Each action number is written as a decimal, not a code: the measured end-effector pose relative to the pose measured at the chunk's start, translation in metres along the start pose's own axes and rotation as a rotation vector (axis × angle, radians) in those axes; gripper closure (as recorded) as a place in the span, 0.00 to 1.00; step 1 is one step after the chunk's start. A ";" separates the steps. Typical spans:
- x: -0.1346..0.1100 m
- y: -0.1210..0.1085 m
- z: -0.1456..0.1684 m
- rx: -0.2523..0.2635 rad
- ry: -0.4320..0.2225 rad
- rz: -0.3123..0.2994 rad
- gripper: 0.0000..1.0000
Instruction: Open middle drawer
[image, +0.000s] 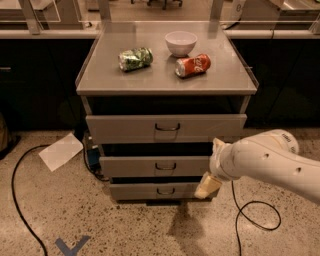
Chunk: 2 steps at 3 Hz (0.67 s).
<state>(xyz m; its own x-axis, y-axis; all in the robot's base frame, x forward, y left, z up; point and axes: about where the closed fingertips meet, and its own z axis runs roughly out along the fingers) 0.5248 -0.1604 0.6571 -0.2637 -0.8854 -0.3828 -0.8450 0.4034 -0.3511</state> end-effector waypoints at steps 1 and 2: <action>0.000 -0.021 0.053 0.032 -0.098 0.020 0.00; -0.003 -0.037 0.084 0.008 -0.241 0.105 0.00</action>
Offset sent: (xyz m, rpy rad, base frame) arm 0.1093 0.0047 -0.1238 0.5673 -0.0859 0.0794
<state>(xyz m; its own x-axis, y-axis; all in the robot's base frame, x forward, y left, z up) 0.5954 -0.1537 0.5996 -0.2305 -0.7586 -0.6095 -0.8151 0.4926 -0.3048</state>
